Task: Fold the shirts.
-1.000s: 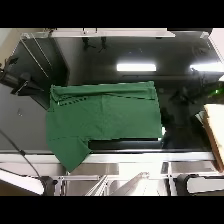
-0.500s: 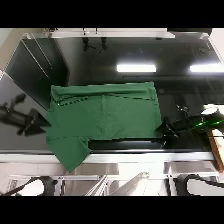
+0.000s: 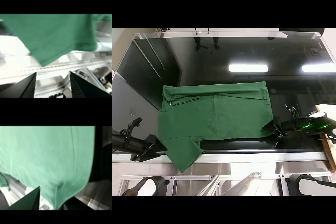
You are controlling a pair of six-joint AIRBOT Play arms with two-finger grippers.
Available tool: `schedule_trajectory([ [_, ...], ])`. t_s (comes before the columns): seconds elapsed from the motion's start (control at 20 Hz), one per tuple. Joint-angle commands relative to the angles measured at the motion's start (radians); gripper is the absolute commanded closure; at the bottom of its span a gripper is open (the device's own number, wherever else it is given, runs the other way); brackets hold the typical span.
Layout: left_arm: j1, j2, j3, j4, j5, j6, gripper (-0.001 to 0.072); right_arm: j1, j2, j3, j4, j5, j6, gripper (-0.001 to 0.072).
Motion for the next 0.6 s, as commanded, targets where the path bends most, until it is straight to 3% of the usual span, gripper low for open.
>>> schedule_trajectory([
  [0.0,0.081,0.015,-0.034,0.056,0.051,0.0,0.0261,-0.001,0.001,0.01,0.027,-0.084,-0.021,0.0391],
  [0.2,0.067,-0.1,-0.076,0.055,0.145,0.023,0.0261,-0.001,0.001,0.02,0.034,-0.092,-0.021,0.039],
  [0.45,-0.077,-0.293,-0.076,-0.067,0.361,0.101,0.0262,-0.001,0.002,0.02,0.042,-0.079,-0.021,0.0389],
  [0.5,-0.096,-0.332,-0.076,-0.065,0.374,0.105,0.0262,-0.001,0.002,0.02,0.041,-0.071,-0.021,0.0354],
  [0.55,-0.111,-0.369,-0.076,-0.066,0.381,0.11,0.0262,-0.003,0.002,0.02,0.04,-0.063,-0.021,0.0176],
])
